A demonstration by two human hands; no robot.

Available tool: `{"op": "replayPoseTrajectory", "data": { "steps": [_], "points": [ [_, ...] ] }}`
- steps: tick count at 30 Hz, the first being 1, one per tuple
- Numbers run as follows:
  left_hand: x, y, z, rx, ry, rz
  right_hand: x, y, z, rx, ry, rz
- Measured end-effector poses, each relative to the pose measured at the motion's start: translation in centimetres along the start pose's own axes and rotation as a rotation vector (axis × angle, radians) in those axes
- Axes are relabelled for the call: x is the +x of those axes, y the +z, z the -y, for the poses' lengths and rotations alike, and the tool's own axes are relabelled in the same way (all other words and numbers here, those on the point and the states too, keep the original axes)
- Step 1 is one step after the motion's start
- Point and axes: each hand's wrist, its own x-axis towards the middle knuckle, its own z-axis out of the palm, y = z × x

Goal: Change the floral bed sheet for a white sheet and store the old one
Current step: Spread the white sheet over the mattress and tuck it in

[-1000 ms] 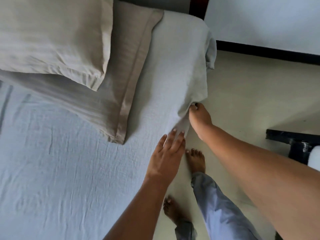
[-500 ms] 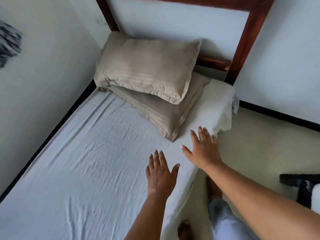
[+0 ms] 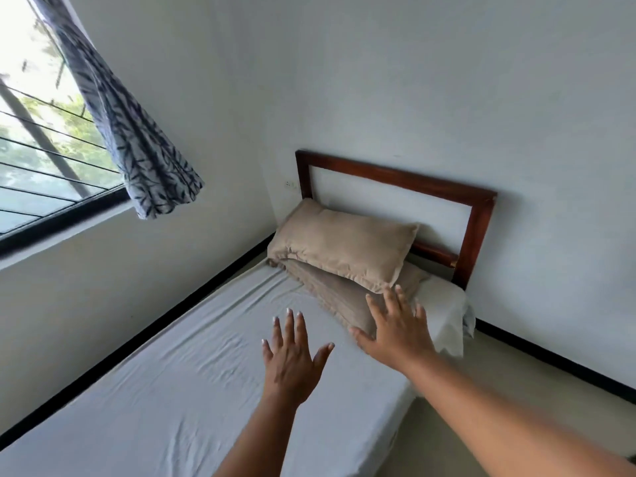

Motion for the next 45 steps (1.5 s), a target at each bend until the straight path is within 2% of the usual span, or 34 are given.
{"op": "replayPoseTrajectory", "data": {
  "steps": [4, 7, 13, 23, 28, 36, 45],
  "points": [
    [-4.0, -1.8, -0.5, -0.022, -0.013, -0.074, -2.8, -2.8, 0.5, -0.014, -0.031, -0.063],
    [-7.2, -2.4, -1.0, -0.028, -0.010, -0.068, -5.7, -4.1, 0.9, -0.004, -0.050, -0.078],
    [-13.3, -3.9, -1.3, -0.024, 0.016, -0.090, -11.2, -5.7, 2.4, -0.006, -0.048, -0.019],
    [-21.2, -6.1, 5.9, 0.008, -0.022, -0.139, -17.7, -6.9, 10.2, -0.037, -0.129, -0.036],
    [-28.3, -7.7, 14.4, 0.014, -0.077, -0.131, -22.2, -5.7, 19.7, -0.033, -0.209, -0.007],
    [-42.4, -8.6, 31.1, 0.048, -0.313, -0.070, -31.8, -0.7, 38.9, -0.020, -0.455, 0.087],
    [-55.9, -6.8, 41.4, 0.019, -0.618, 0.017, -41.7, 3.3, 52.1, -0.044, -0.782, 0.202]
  ]
}}
